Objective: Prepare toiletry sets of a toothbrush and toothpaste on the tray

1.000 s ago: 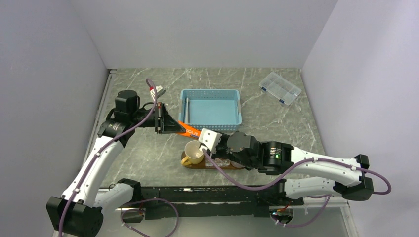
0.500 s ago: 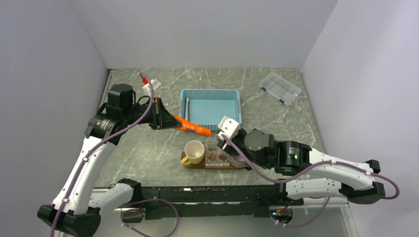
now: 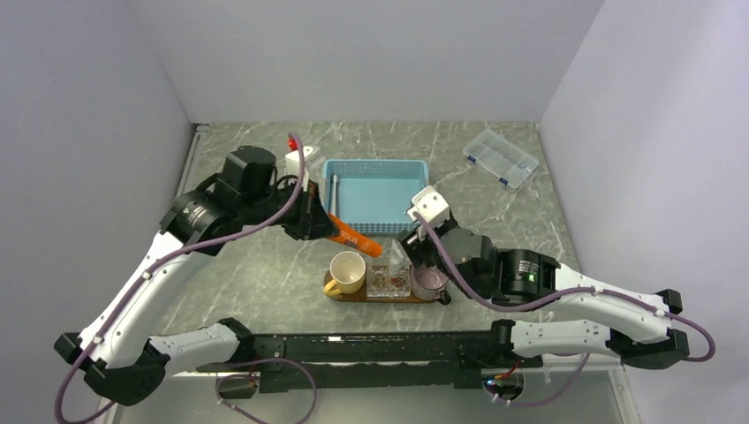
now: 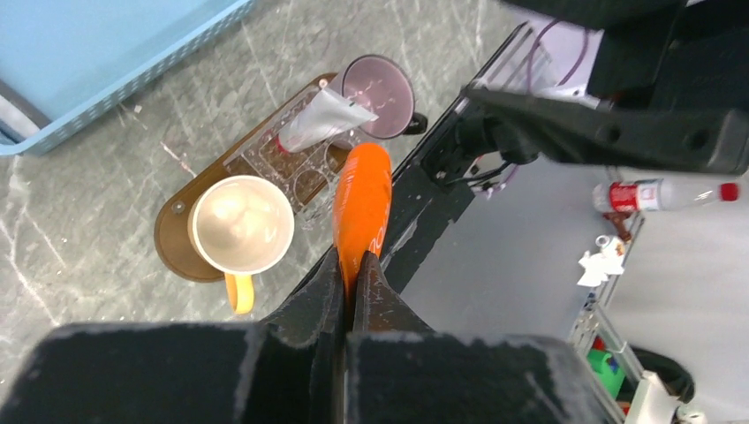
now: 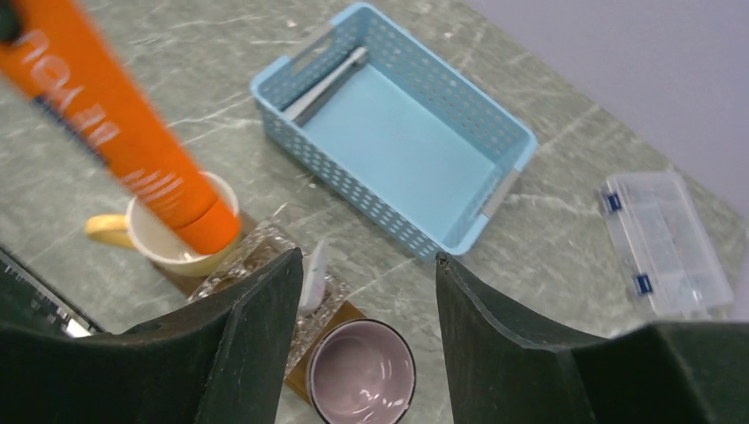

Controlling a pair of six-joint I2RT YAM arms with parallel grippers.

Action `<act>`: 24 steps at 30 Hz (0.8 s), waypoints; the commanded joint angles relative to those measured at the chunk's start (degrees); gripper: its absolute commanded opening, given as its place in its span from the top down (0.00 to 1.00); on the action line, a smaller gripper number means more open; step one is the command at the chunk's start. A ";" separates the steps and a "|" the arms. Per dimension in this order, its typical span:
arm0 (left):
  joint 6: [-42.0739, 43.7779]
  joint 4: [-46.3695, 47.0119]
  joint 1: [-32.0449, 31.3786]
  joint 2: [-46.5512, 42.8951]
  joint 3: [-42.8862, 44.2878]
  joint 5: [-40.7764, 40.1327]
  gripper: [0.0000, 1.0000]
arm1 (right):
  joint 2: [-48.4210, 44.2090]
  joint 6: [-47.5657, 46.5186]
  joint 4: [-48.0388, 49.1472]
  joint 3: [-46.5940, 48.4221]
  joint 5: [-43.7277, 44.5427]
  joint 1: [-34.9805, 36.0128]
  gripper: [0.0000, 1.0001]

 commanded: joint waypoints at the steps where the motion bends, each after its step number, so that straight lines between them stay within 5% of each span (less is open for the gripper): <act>1: 2.48 -4.19 -6.12 2.67 4.77 -11.42 1.00 | 0.61 7.88 -2.55 3.85 2.00 -6.02 0.40; 9: 2.83 -6.58 -15.38 8.51 7.83 -20.53 1.00 | 4.43 12.83 -4.26 3.98 -9.19 -20.80 0.40; 24: 5.63 -8.07 -18.99 19.12 12.71 -27.48 1.00 | 1.93 18.01 -2.41 -2.77 -10.84 -27.19 0.37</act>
